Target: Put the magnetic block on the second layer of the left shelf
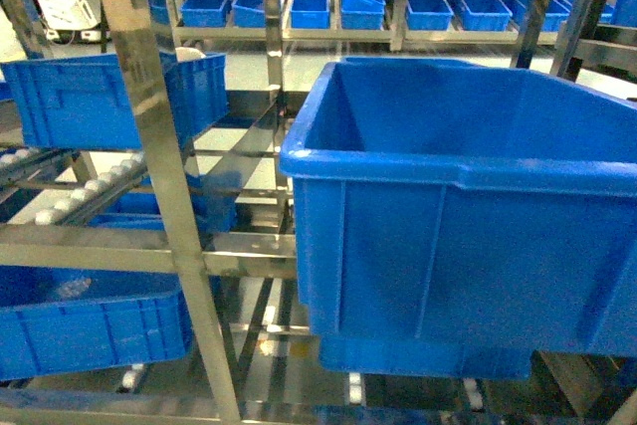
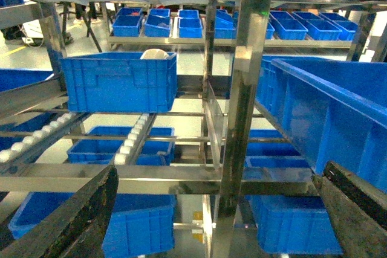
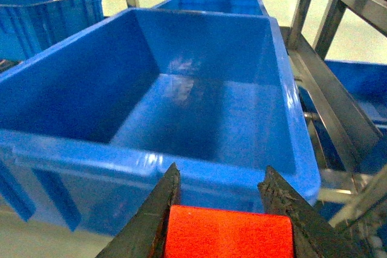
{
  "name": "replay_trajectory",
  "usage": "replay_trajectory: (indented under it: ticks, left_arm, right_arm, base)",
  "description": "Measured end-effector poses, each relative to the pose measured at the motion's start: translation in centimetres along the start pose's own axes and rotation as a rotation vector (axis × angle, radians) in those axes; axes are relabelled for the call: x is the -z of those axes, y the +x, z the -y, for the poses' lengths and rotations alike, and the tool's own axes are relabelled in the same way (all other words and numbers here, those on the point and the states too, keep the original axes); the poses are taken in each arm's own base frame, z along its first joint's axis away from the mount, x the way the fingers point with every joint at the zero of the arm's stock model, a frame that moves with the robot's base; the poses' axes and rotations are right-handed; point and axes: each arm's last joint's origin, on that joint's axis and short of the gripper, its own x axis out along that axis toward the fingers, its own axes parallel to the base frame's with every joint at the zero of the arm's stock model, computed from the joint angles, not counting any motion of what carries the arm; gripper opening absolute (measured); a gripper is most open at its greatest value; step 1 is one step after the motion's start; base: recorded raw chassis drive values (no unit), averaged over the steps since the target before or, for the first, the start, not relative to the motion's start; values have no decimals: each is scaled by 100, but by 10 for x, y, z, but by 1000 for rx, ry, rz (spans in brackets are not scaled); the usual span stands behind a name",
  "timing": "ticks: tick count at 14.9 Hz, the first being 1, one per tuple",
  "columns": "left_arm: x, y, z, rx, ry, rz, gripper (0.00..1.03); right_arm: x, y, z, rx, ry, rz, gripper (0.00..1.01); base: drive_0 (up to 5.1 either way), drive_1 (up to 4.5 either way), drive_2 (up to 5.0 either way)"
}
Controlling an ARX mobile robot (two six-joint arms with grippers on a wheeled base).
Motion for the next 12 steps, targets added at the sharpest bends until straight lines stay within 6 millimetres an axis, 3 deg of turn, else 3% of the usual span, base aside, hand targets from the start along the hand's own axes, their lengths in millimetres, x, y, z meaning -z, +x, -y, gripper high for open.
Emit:
replay_trajectory:
  ticks: [9,12]
  left_arm:
    - [0,0,0,0,0,-3,98]
    - [0,0,0,0,0,-1,98]
  right_arm:
    - [0,0,0,-1,-1,3,33]
    - [0,2,-2,-11,-3,2,33]
  base:
    - [7,440,-427]
    - [0,0,0]
